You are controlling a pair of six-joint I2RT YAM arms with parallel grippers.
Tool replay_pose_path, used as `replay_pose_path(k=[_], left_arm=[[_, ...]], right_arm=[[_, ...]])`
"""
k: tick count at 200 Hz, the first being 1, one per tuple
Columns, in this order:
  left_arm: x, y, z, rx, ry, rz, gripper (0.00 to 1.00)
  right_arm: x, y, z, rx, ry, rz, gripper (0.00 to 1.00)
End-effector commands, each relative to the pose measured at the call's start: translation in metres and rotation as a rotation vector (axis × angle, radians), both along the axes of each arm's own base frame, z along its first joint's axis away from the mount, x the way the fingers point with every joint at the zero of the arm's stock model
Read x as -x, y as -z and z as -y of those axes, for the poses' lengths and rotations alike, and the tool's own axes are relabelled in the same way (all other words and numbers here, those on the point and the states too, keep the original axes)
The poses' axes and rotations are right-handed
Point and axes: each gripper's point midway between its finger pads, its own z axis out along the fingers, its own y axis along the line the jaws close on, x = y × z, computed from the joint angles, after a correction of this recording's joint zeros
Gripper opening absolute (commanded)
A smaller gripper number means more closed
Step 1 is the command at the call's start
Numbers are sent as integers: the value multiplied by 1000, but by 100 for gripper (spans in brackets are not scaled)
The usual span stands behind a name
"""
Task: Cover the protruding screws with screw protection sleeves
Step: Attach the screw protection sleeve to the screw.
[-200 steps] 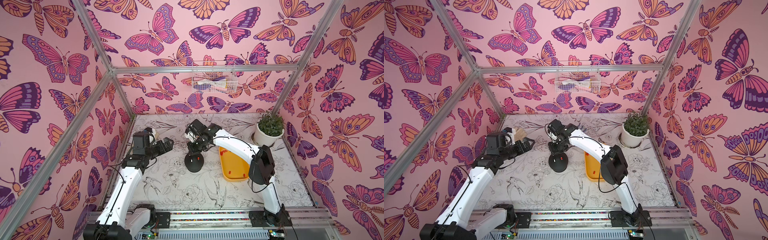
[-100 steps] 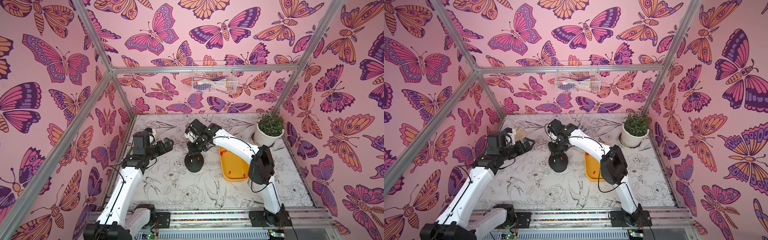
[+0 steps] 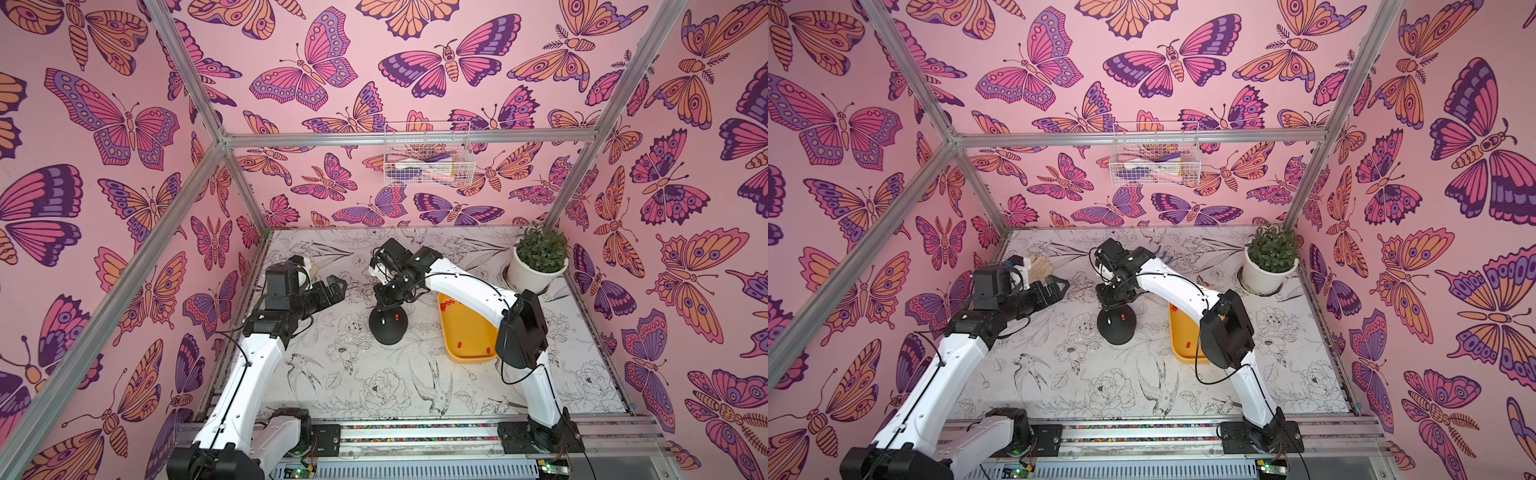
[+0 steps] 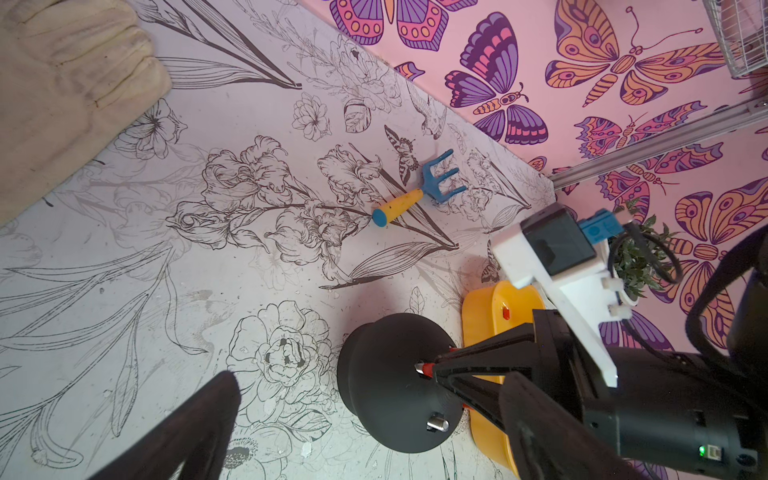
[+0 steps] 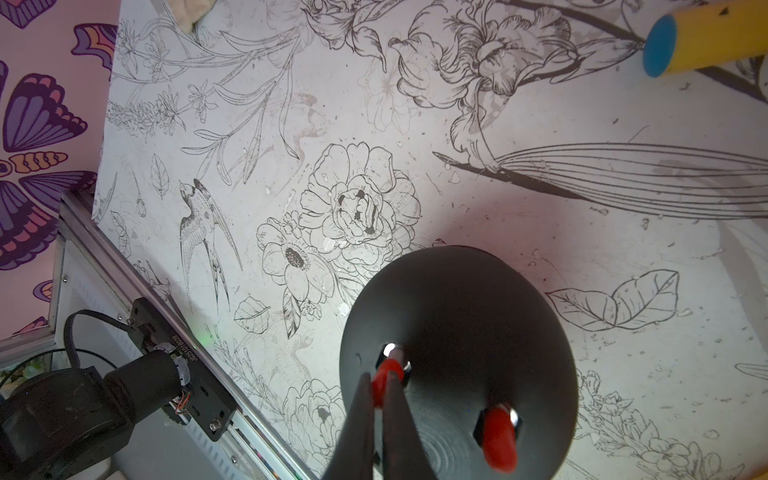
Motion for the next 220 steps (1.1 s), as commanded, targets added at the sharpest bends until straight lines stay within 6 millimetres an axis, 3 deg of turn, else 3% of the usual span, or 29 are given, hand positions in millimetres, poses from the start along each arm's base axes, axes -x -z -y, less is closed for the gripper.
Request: replay_pose_path(k=[1, 220], left_arm=[[-1, 4, 0, 11, 5, 1, 100], [-1, 3, 0, 14, 6, 4, 100]], right_arm=[[5, 11, -2, 24, -26, -24, 9], [4, 5, -4, 9, -27, -13, 24]])
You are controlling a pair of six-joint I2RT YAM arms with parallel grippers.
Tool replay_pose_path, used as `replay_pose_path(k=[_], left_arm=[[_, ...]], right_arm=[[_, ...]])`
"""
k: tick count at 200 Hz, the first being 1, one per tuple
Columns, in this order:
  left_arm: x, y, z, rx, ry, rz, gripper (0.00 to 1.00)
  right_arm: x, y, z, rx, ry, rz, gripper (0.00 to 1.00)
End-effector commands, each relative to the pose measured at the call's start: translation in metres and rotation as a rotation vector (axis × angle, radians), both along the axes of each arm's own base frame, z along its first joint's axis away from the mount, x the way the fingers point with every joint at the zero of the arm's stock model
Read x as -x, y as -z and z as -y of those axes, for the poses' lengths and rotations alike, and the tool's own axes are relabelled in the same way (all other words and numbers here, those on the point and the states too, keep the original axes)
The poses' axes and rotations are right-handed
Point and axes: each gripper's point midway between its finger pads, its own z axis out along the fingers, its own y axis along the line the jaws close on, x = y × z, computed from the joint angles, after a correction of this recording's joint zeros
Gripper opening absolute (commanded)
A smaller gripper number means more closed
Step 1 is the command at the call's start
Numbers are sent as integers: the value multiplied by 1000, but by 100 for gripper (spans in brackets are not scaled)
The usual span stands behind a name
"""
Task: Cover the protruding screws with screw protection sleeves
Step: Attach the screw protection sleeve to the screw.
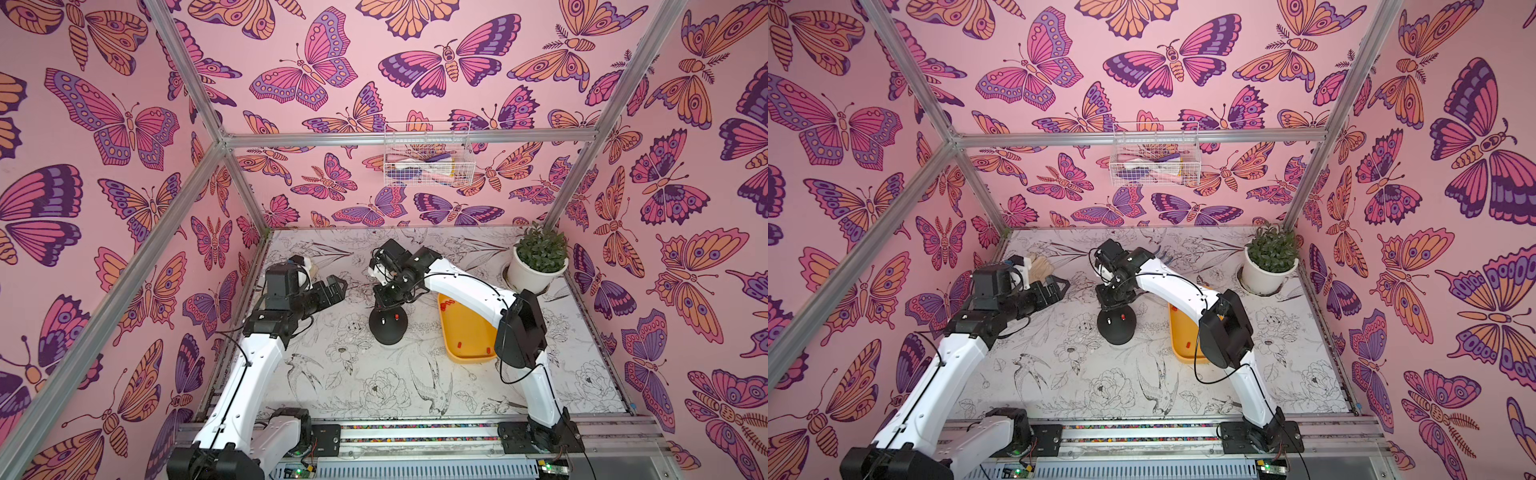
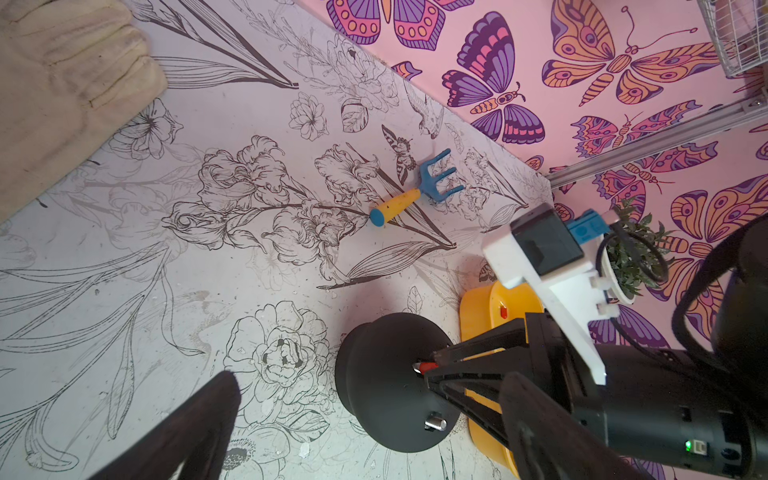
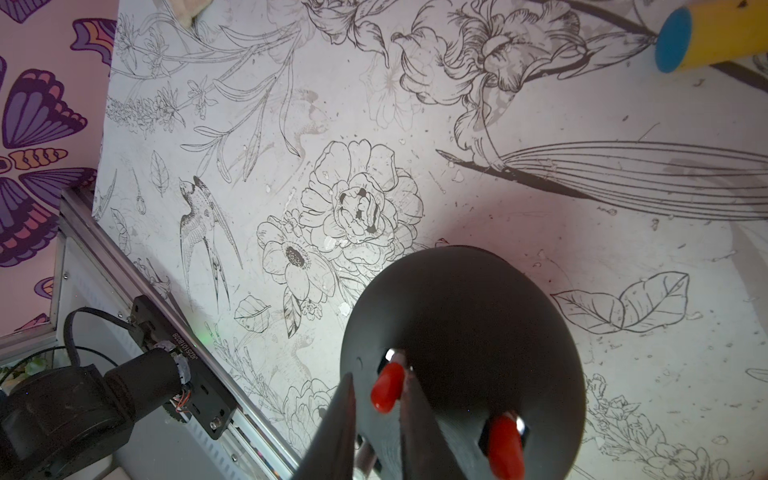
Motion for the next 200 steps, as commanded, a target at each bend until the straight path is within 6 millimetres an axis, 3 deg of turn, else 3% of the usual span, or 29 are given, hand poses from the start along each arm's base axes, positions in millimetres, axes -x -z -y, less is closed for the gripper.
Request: replay_pose_path(k=[1, 91, 200], left_arm=[[-1, 4, 0, 10, 1, 1, 100], [-1, 3, 0, 16, 1, 3, 100], [0, 1, -1, 21, -1, 12, 100]], right_arm=[[3, 4, -2, 13, -20, -6, 24], [0, -2, 0, 14, -9, 16, 32], [-3, -22, 3, -13, 8, 67, 29]])
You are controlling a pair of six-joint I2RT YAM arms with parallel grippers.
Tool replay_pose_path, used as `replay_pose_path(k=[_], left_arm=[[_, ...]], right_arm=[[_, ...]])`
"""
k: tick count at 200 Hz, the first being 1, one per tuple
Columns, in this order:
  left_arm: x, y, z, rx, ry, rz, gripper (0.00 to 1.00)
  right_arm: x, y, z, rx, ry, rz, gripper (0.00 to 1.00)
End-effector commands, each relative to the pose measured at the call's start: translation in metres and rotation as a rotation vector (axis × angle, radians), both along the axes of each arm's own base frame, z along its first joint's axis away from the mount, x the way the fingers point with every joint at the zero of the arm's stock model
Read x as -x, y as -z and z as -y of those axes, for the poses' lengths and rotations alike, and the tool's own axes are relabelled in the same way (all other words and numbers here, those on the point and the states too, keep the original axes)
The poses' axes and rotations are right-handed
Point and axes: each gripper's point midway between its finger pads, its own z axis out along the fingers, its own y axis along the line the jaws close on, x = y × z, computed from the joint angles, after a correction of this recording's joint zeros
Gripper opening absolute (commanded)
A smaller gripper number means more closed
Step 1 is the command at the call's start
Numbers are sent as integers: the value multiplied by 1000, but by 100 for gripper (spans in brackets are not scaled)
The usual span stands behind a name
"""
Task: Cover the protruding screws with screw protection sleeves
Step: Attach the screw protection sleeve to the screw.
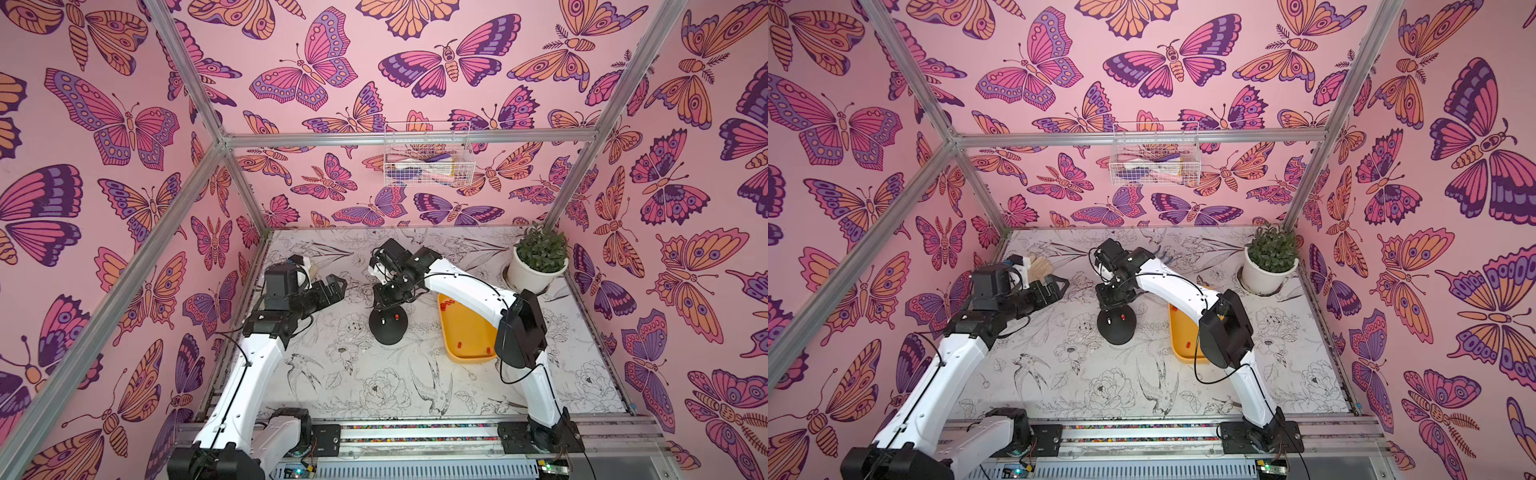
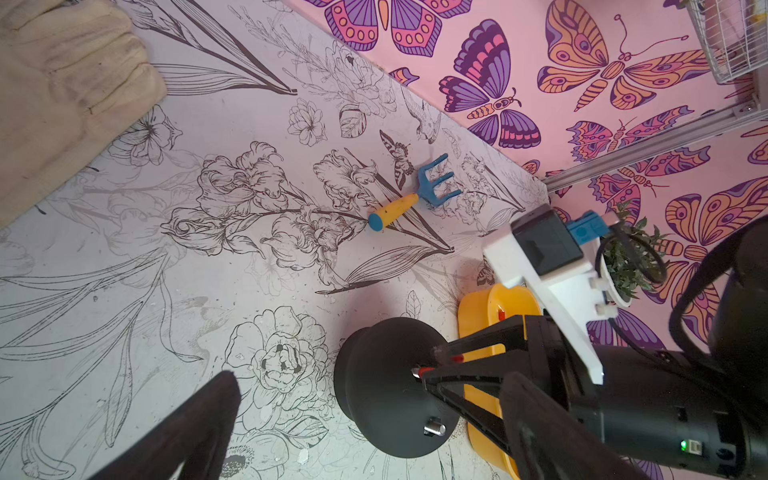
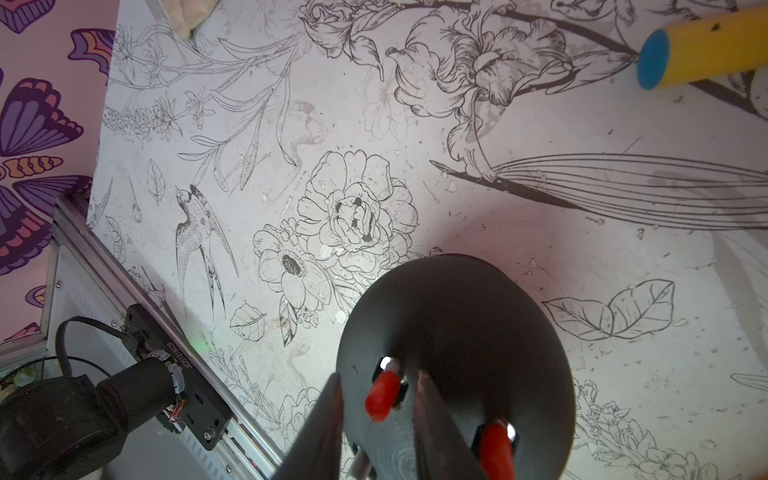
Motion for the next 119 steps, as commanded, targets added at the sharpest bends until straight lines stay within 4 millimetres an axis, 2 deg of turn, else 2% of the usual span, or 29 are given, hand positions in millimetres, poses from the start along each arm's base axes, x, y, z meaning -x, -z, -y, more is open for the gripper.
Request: replay_pose_path(k=[1, 119], left_arm=[[2, 2, 0, 15, 2, 1, 100], [2, 1, 1, 20, 5, 3, 100]], right_arm=[[3, -20, 3, -14, -2, 40, 29], [5, -17, 5, -10, 0, 32, 12]])
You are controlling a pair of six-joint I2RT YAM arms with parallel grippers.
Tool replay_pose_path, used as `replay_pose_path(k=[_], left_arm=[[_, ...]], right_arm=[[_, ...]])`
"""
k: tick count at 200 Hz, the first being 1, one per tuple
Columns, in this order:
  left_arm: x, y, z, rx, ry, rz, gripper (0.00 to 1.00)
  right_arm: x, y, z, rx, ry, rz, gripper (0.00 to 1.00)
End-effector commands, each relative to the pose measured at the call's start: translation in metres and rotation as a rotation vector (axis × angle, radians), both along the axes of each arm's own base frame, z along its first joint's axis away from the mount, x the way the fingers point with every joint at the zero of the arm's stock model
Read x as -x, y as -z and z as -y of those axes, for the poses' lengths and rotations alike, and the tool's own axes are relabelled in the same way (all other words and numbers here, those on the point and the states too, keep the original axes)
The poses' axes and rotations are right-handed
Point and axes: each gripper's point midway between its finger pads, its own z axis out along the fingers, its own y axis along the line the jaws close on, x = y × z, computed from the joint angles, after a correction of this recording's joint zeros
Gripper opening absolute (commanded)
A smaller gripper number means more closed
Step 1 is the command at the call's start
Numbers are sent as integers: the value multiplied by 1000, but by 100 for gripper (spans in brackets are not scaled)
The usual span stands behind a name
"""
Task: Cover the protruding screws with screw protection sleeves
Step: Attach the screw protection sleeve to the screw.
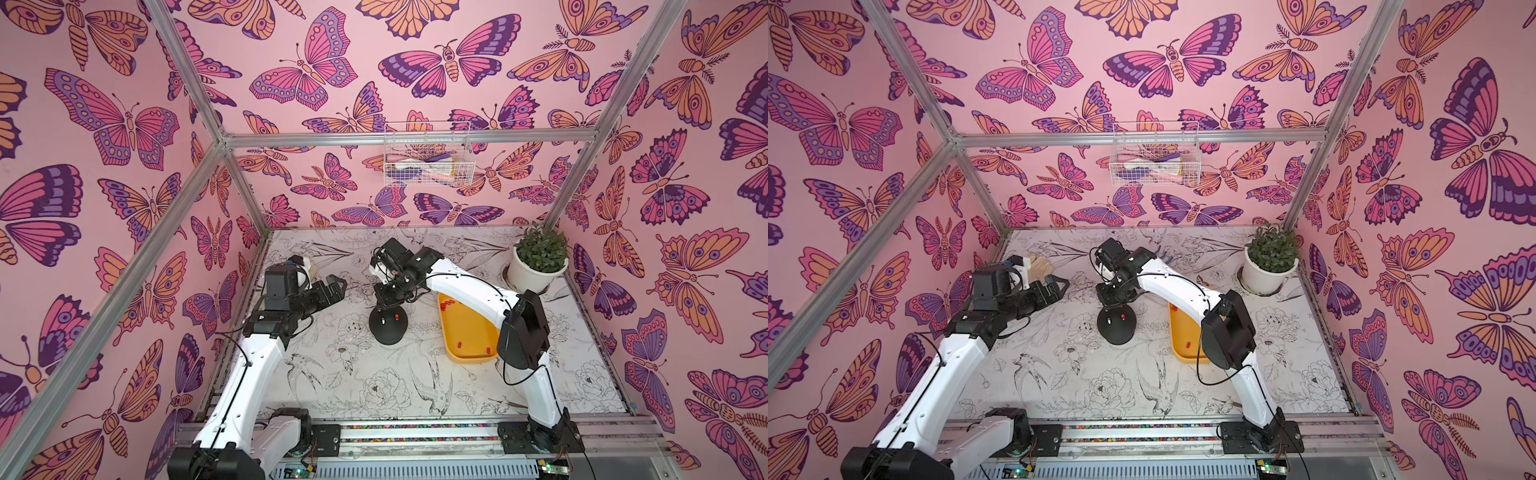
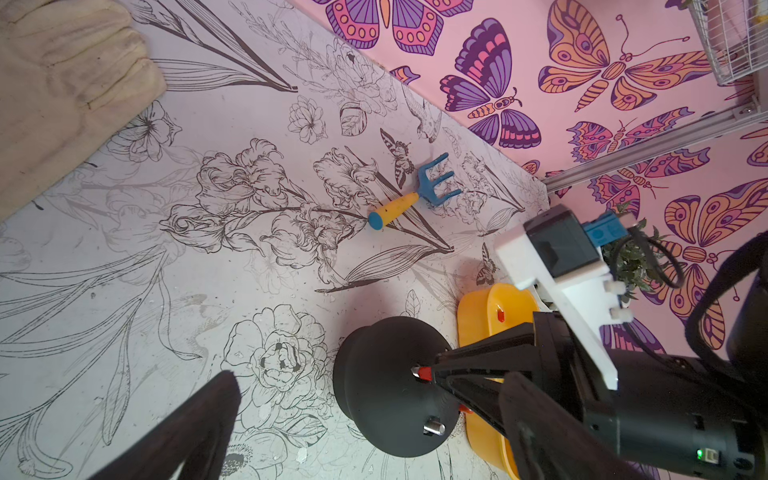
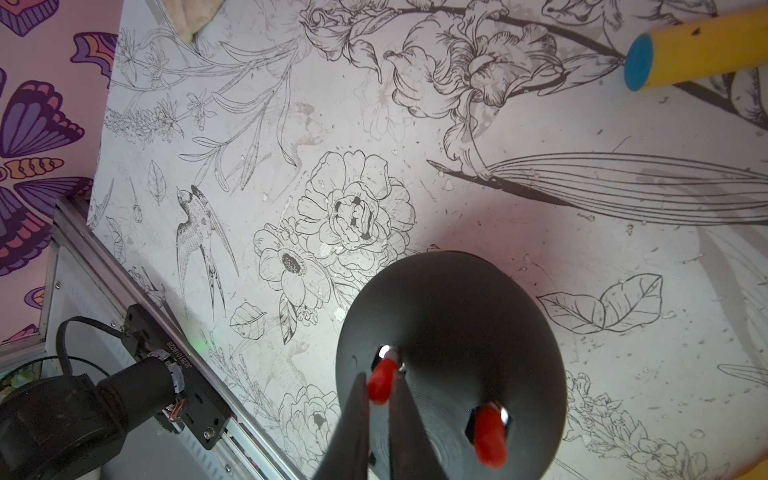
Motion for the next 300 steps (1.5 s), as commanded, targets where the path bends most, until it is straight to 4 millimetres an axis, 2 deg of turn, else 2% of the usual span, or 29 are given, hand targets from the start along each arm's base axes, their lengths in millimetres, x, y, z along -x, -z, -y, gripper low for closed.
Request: replay_pose_path(k=[1, 176, 300], left_arm=[[1, 0, 1, 13, 6, 8, 100], [1, -1, 1, 14, 8, 10, 100], [1, 0, 1, 17, 11, 6, 100]], right_arm=[[4, -14, 2, -10, -4, 23, 12], [7, 3, 3, 4, -5, -13, 11], [8, 19, 11, 46, 11, -35, 10]])
